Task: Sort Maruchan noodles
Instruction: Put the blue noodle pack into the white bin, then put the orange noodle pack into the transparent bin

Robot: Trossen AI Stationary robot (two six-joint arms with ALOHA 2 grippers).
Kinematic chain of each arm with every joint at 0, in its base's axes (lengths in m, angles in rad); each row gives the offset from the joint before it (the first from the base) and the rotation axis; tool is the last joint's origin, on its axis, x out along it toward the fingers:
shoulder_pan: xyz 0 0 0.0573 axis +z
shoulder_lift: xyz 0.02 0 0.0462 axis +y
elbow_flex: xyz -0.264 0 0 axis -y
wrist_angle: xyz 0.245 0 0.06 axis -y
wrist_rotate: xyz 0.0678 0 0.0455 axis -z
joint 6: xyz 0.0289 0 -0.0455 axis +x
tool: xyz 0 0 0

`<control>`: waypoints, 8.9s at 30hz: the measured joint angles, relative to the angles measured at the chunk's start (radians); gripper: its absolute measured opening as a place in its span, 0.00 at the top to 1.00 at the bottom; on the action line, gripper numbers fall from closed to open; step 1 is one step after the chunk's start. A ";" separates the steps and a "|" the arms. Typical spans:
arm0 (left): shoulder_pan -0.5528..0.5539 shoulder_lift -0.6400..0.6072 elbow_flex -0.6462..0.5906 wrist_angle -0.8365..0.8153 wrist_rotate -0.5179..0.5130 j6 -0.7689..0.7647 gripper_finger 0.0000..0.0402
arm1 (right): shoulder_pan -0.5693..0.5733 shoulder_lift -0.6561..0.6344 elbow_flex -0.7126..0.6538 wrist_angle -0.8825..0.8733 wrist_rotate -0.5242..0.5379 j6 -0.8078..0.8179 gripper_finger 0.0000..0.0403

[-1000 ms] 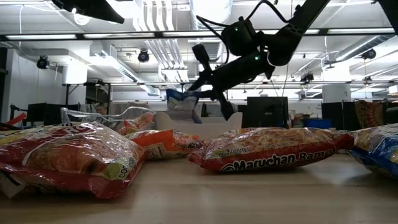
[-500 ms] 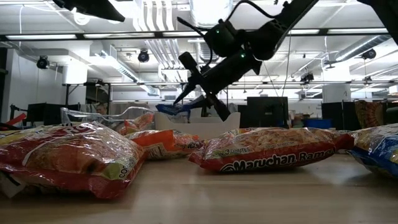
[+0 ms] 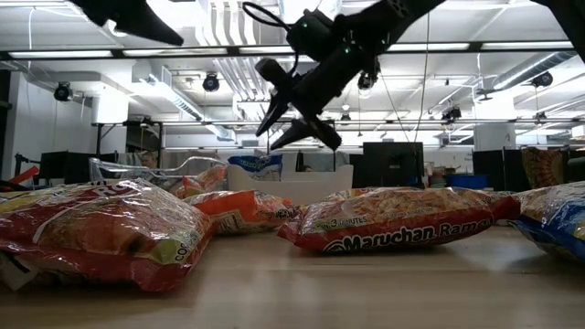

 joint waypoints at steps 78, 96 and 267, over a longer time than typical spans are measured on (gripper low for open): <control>0.397 0.429 -0.035 0.145 0.485 0.108 1.00 | 0.058 0.060 -0.109 0.002 0.096 -0.548 0.98; 0.445 0.458 -0.168 0.559 0.531 0.149 1.00 | 0.060 0.068 -0.116 0.081 0.034 -0.549 0.98; 1.501 0.254 0.290 -0.396 0.964 0.120 1.00 | 0.288 -0.796 -0.788 0.184 0.287 -0.629 0.98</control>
